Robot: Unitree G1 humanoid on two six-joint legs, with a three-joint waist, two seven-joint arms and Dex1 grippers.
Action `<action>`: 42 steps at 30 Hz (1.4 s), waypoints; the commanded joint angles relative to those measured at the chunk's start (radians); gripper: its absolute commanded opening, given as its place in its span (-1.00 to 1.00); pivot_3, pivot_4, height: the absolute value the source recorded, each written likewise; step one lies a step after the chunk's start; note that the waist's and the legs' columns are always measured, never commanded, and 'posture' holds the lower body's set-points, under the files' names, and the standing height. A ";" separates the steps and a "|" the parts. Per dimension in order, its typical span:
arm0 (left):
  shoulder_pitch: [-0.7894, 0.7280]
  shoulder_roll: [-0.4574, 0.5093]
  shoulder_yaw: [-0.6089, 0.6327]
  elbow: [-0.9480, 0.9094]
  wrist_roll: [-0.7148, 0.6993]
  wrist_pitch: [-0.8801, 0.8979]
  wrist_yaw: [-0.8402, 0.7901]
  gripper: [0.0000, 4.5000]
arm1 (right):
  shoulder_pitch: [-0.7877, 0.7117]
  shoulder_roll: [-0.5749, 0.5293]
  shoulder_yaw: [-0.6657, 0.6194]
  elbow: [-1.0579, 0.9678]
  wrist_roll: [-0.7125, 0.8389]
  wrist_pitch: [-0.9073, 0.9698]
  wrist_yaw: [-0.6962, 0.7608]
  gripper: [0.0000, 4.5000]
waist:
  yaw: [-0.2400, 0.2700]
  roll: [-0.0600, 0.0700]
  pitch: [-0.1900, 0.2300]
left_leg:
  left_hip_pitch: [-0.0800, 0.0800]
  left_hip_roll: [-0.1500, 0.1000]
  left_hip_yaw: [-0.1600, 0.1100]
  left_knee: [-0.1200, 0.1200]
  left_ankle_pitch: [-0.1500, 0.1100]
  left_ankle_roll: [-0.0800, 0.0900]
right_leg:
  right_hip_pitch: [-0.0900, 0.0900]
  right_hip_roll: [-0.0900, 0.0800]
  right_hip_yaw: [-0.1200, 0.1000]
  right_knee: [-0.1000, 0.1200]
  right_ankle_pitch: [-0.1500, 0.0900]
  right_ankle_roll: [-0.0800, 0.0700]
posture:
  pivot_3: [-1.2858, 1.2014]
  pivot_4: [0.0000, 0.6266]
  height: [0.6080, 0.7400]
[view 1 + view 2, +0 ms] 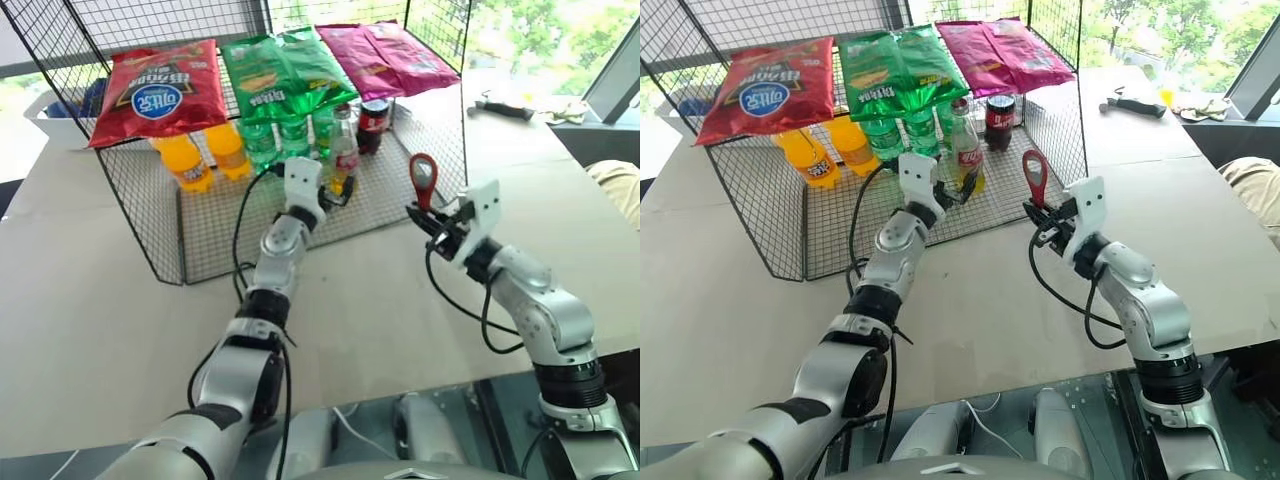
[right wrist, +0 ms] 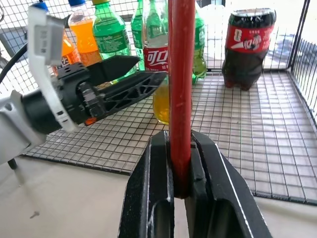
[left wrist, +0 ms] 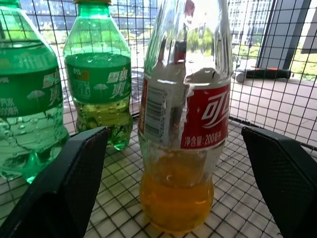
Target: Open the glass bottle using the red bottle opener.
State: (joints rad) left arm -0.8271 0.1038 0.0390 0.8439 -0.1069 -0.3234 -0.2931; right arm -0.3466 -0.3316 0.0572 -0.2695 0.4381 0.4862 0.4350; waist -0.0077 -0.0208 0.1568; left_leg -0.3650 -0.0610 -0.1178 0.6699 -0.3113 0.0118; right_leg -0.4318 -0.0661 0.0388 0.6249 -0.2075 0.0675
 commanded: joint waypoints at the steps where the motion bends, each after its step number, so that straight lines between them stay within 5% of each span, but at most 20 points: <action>1: -0.060 -0.014 0.014 0.085 0.013 -0.090 0.009 0.97 | 0.018 0.011 0.017 -0.061 -0.030 -0.041 0.004 -1.00 | -0.001 0.000 0.000 | 0.000 0.000 0.000 0.000 0.000 0.000 | 0.000 0.000 0.000 0.000 0.000 0.000 | 0.03 -0.52 1.00; 21: -0.352 -0.031 0.028 0.425 0.101 -0.024 0.177 0.97 | 0.048 0.053 0.014 -0.107 -0.074 -0.033 -0.028 -1.00 | -0.005 0.000 0.000 | 0.000 -0.001 -0.001 0.002 0.000 0.000 | 0.000 0.000 -0.001 0.002 0.000 0.000 | 0.03 -0.52 1.00; 26: -0.363 -0.019 0.024 0.419 0.122 -0.020 0.193 0.19 | 0.055 0.059 0.017 -0.113 -0.079 -0.033 -0.032 -1.00 | -0.006 0.000 0.000 | 0.000 -0.001 -0.001 0.001 0.000 0.000 | 0.000 0.000 -0.001 0.002 0.000 0.000 | 0.03 -0.52 1.00; 32: -0.344 -0.013 0.007 0.391 0.153 -0.026 0.178 0.19 | 0.048 0.068 0.022 -0.106 -0.084 -0.035 -0.029 -1.00 | -0.007 0.000 0.000 | 0.000 -0.001 -0.001 0.002 0.000 0.000 | 0.000 0.000 -0.001 0.002 0.000 0.000 | 0.03 -0.52 1.00; 37: -0.295 -0.002 -0.005 0.276 0.134 -0.030 0.064 0.19 | 0.046 0.070 0.016 -0.107 -0.088 -0.037 -0.033 -1.00 | -0.008 0.000 0.000 | 0.000 -0.001 -0.001 0.002 0.000 0.000 | 0.000 0.000 0.000 0.002 0.000 0.000 | 0.03 -0.52 1.00; 42: -0.061 0.062 -0.040 -0.231 0.034 0.215 -0.179 0.19 | 0.047 0.071 0.002 -0.107 -0.097 -0.045 -0.044 -1.00 | -0.014 0.000 0.000 | -0.001 -0.001 0.000 0.001 0.000 0.000 | -0.001 0.000 0.000 0.002 0.000 0.000 | 0.03 -0.52 1.00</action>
State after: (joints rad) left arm -0.9230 0.1424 0.0194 0.8265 -0.0271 -0.1879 -0.3918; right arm -0.2905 -0.2600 0.0825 -0.3369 0.3408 0.4666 0.3993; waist -0.0222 -0.0207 0.1564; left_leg -0.3659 -0.0611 -0.1181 0.6710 -0.3112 0.0120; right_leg -0.4331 -0.0663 0.0396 0.6271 -0.2075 0.0676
